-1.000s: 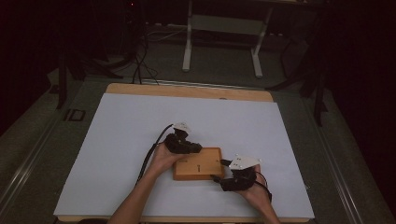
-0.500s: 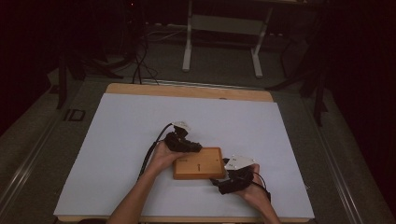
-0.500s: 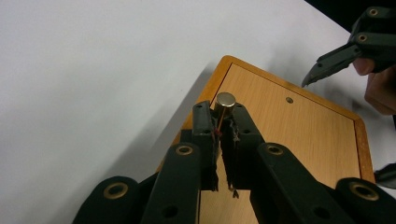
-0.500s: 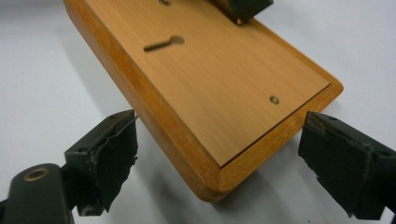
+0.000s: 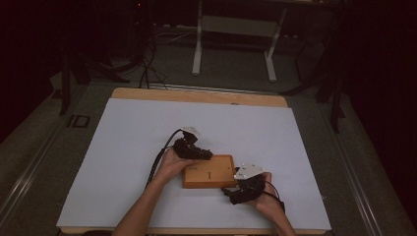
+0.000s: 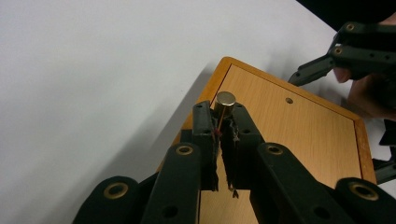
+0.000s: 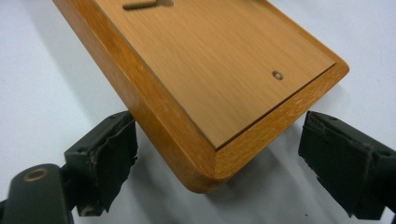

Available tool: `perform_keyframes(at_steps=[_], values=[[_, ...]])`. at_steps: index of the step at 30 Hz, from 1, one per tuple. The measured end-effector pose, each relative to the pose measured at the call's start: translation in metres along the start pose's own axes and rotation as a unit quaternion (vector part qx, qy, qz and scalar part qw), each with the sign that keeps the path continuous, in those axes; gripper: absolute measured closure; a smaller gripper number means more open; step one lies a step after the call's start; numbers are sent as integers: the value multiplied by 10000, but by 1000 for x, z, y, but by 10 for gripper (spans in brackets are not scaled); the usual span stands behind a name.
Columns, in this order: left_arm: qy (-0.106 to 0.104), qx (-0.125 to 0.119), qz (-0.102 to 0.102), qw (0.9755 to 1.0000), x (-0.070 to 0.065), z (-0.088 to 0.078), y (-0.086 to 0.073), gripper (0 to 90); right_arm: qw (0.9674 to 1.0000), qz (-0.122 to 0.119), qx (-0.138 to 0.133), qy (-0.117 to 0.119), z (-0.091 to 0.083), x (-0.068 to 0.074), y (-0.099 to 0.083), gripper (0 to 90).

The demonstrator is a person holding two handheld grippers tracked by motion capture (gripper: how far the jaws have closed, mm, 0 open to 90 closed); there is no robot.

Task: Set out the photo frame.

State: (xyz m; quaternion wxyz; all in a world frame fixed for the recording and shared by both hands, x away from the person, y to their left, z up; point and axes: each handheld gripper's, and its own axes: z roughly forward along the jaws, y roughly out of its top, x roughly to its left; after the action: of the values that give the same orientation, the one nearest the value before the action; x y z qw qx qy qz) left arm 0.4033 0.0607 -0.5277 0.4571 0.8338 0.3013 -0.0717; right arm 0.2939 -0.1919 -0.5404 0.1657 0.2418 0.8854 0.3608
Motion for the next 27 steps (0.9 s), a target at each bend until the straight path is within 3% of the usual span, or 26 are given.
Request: perform_keyframes(at_steps=[19,27], values=[[80,-2,22,10000,-2,0,0,844,9993,-189,-32,-330,-1,4,1,160],[-7,33,8,10000,-3,0,0,845,9987,-303,-182,-357,-5,7,1,169]])
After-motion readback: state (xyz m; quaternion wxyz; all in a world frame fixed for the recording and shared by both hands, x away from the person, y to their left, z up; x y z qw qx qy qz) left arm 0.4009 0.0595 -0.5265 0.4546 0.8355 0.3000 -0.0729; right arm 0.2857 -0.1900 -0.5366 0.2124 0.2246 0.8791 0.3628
